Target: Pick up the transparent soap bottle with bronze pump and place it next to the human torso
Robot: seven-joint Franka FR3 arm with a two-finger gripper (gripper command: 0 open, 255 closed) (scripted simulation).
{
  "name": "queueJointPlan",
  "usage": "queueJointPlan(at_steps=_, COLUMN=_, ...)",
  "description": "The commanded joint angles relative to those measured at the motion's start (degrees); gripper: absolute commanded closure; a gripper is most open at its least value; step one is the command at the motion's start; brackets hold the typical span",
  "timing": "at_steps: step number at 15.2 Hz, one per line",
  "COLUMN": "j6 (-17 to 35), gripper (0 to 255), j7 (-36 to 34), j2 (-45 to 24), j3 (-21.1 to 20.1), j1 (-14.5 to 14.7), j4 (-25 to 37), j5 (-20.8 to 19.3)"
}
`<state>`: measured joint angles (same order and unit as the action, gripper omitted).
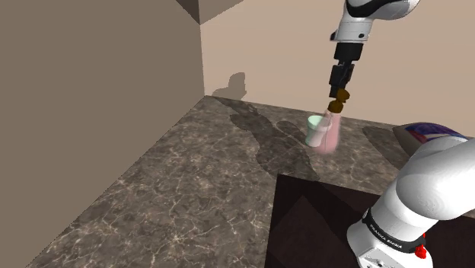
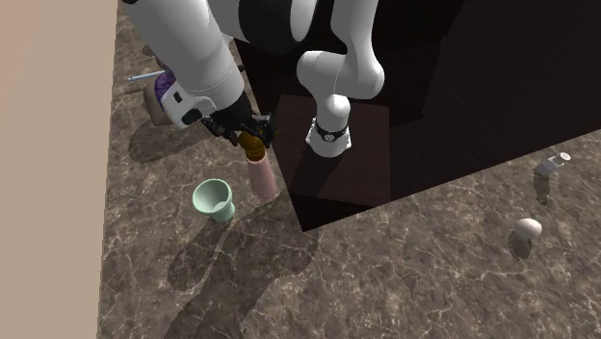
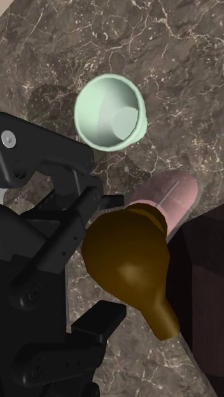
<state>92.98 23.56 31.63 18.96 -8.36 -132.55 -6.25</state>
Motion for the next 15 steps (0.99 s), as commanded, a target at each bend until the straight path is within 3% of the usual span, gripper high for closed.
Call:
queueJointPlan(at_steps=1, j6=-1.6, gripper=255, j7=0.0, j2=-0.1, j3=-0.2, j1=0.1, j4=1.7, j5=0.1)
queueJointPlan(at_steps=15, j6=-12.1, gripper=255, j7=-0.1, j2=-1.6, j3=-1.1, j1=0.7, j4=13.6, j5=1.1)
